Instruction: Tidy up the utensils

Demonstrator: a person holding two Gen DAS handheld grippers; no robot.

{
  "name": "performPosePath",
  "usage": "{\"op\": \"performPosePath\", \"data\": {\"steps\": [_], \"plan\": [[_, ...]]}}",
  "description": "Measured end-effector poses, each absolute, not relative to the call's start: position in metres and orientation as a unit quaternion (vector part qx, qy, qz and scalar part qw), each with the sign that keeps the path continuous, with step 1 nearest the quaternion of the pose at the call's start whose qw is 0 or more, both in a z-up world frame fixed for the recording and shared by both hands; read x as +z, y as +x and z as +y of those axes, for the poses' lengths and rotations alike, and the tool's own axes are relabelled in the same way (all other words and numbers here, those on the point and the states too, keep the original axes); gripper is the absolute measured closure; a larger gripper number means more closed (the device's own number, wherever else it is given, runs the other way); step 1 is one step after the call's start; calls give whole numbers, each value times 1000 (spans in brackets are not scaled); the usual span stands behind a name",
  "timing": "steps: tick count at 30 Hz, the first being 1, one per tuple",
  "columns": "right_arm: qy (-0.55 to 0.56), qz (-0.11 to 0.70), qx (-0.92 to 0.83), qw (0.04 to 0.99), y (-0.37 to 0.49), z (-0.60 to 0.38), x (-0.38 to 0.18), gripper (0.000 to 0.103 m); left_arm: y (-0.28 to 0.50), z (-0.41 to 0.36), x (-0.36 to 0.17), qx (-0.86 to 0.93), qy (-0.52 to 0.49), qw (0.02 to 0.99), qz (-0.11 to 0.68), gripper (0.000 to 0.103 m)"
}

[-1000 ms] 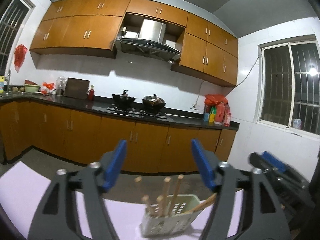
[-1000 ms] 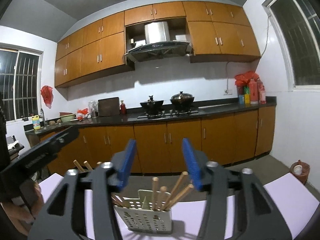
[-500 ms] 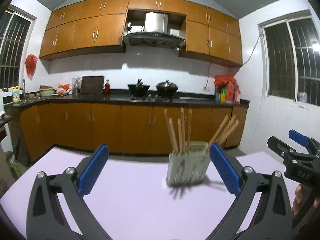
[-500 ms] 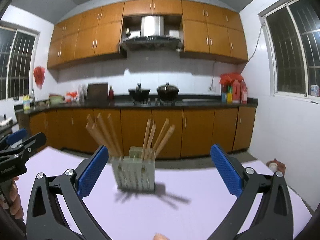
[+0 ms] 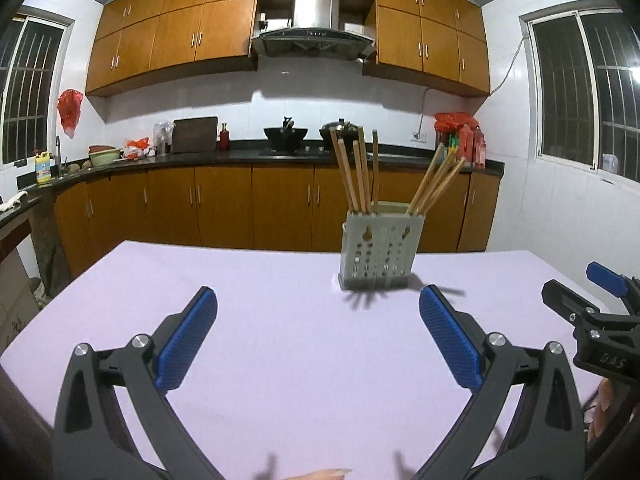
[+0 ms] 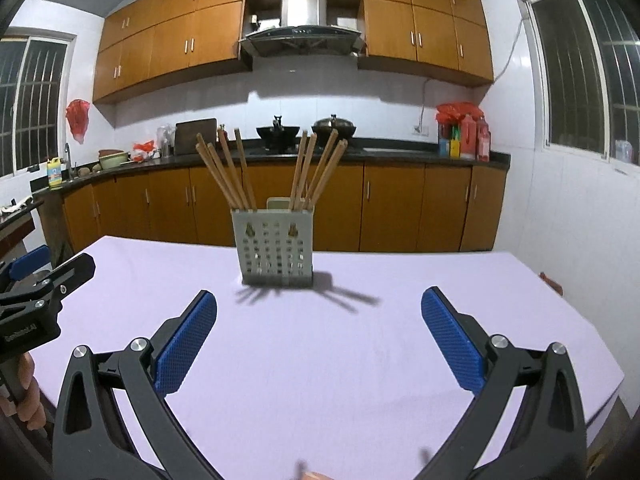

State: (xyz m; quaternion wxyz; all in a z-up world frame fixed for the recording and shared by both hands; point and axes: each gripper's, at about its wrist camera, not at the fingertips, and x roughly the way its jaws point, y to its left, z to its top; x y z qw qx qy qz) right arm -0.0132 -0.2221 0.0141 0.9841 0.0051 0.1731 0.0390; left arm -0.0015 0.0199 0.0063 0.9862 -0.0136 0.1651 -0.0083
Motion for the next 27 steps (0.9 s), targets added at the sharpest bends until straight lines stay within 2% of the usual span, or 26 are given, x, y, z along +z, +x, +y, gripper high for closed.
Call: {"op": "performPosePath", "data": {"steps": [16,27], "plan": [[16,194,29,981,-22,-225,-11,2,-4,21,-25,-5,-9,982,189,4],[15,200,31,979,-24,-222,-17,2,-1,20,-28,-7,-9,981,195,4]]}}
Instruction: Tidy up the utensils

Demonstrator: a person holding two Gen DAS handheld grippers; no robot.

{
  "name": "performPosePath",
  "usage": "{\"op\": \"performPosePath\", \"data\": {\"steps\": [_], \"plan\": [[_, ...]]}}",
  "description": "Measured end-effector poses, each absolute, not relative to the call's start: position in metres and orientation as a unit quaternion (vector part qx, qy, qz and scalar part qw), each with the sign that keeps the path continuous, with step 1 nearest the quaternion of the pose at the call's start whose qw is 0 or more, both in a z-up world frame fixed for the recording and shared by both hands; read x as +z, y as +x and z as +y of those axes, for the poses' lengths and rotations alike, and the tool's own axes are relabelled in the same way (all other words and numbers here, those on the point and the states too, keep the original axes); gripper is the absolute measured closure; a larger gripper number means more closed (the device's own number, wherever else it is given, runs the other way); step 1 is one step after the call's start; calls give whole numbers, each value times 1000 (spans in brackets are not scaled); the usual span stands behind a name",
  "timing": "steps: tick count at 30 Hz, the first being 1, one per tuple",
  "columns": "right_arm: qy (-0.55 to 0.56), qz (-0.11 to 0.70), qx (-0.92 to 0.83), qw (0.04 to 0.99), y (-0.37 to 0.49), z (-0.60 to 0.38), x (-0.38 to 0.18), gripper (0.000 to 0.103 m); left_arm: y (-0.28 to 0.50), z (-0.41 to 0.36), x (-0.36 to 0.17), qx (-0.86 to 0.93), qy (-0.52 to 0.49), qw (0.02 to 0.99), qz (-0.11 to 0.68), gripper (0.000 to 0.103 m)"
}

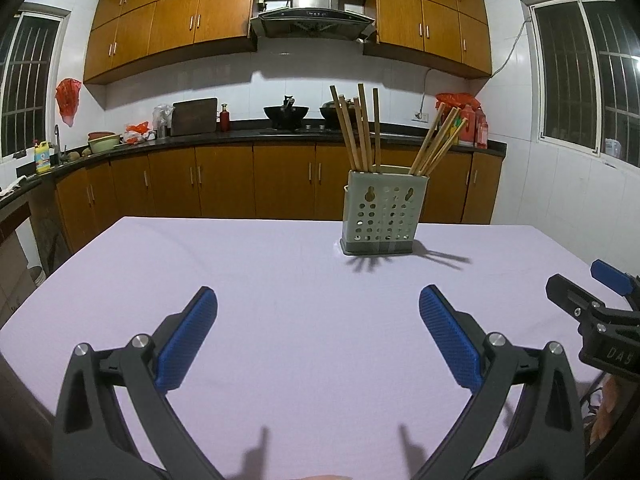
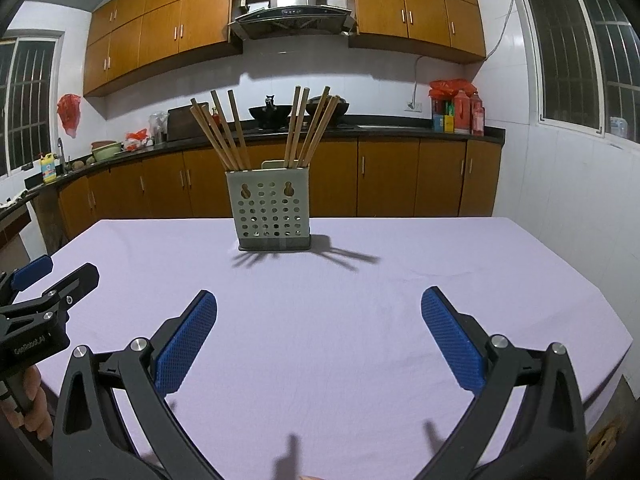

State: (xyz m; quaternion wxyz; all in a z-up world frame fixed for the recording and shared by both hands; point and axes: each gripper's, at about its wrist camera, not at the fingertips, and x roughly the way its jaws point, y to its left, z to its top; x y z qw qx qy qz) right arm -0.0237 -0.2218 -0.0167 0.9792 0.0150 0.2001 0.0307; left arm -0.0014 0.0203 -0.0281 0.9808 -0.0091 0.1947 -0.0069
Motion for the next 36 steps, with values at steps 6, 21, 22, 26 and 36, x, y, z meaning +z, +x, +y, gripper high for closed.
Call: {"op": "performPosePath", "data": {"steps": [6,21,22,26,36], "plan": [[16,201,31,979,-24,-222,-17,2,-1,18,-30,-12,-8,981,196,4],[23,204,31,978,-24,-222,-18,2,-1,15,-29,-15,-8,981,195,4],[23,204,31,978,-24,-222,-18,2,-1,15,-29,-15,-8,981,195,4],[23,204,31,978,-24,-222,-18,2,-1,16,-29,-15,-8,981,195,4],[23,205,31,978,-24,-222,-18,2,-1,15,-29,-15,-8,981,195,4]]}}
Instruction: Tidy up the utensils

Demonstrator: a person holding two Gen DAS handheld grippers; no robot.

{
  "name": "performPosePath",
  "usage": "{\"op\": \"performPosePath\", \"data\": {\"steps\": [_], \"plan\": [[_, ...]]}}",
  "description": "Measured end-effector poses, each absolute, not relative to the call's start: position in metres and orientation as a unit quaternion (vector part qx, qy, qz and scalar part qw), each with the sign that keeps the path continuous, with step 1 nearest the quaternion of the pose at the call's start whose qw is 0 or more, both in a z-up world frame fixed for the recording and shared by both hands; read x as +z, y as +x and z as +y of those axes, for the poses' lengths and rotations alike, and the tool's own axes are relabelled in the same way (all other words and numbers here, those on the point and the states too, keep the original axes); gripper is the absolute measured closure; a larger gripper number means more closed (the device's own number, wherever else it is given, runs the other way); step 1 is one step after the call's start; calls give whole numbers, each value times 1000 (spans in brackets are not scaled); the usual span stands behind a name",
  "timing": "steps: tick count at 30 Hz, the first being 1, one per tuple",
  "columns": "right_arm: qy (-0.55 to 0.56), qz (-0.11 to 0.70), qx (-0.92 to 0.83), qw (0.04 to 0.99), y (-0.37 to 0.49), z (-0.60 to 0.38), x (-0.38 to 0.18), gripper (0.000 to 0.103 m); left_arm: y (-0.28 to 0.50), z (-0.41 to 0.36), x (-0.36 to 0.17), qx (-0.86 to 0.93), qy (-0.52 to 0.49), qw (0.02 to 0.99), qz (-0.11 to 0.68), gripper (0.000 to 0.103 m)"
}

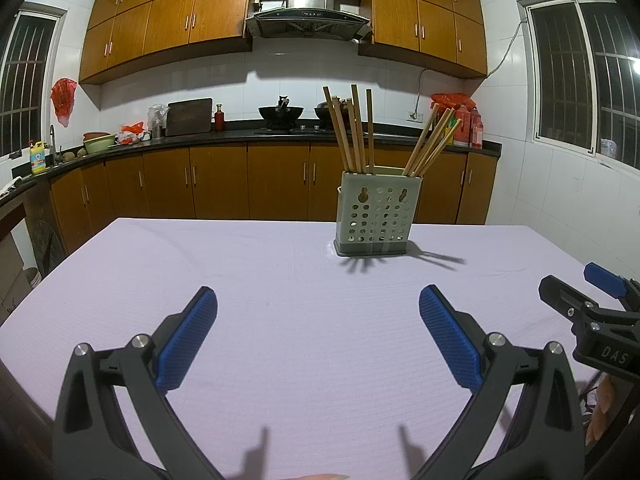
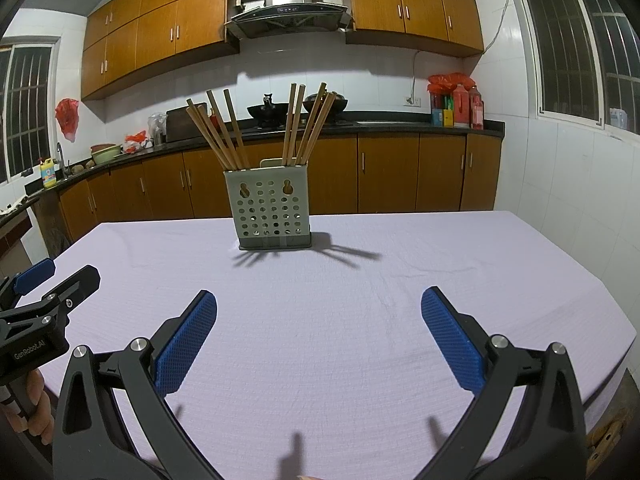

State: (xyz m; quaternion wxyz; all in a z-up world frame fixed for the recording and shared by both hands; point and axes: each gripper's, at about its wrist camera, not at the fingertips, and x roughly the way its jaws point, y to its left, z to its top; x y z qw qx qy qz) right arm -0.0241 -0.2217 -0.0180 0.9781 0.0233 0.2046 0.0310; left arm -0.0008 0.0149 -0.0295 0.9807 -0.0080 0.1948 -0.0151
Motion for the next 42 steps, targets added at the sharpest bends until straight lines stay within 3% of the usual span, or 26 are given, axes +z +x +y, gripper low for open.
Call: {"op": "performPosePath", "data": {"steps": [42], "plan": [[32,211,31,976,-24,-216,-23,2,0,14,-30,-16,-7,980,196,4]]}}
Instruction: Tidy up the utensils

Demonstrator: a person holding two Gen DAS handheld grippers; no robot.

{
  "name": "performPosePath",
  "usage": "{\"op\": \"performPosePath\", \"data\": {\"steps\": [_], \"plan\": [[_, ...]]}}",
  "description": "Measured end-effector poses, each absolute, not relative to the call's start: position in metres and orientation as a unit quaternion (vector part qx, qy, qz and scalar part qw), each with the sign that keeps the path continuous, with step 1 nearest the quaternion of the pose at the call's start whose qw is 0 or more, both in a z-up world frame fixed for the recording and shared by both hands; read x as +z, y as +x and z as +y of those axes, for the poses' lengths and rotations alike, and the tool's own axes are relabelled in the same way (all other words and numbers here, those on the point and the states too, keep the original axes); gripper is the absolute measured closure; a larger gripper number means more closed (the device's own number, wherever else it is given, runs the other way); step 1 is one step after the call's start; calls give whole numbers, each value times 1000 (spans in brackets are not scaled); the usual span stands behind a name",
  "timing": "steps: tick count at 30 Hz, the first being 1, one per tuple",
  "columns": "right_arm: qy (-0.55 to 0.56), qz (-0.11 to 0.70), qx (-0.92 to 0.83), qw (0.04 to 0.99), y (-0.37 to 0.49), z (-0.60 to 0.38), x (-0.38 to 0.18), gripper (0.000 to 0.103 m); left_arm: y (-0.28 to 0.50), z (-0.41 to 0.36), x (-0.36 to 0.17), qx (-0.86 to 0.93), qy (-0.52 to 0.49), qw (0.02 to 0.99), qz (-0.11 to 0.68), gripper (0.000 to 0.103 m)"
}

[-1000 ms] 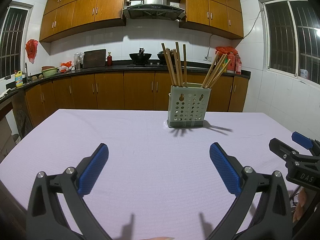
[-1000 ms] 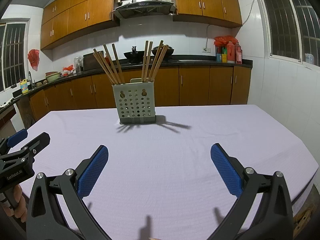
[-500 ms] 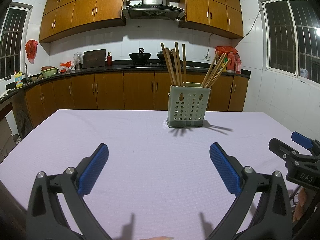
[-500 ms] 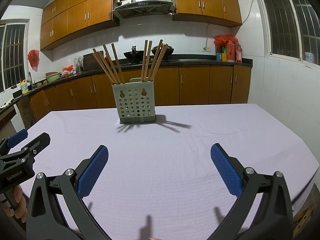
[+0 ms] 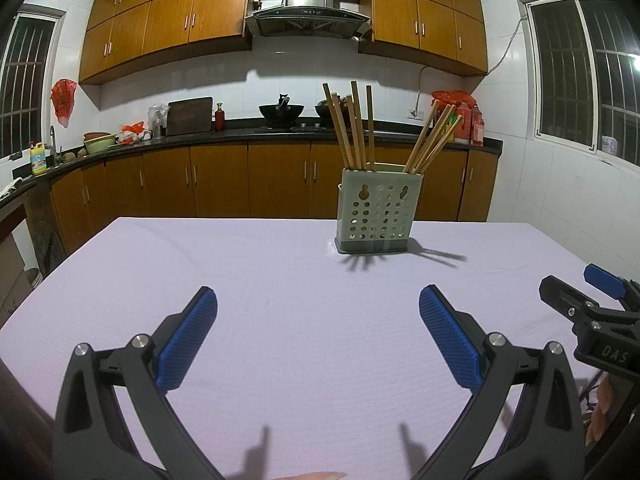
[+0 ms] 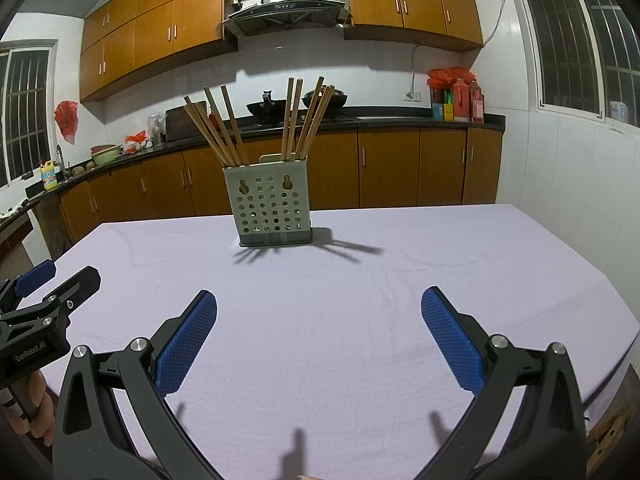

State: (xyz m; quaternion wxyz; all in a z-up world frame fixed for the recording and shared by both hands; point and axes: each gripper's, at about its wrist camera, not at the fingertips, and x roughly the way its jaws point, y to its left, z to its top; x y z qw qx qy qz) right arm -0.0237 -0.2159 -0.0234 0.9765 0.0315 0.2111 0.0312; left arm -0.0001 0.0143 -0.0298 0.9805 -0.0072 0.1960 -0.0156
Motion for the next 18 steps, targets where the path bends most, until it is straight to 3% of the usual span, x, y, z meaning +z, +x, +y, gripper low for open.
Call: {"op": "performPosePath", "data": {"steps": [18], "plan": [[33,213,31,976,-24,-214,-24,2,1,18,-37,-15,-8,979,201,4]]}}
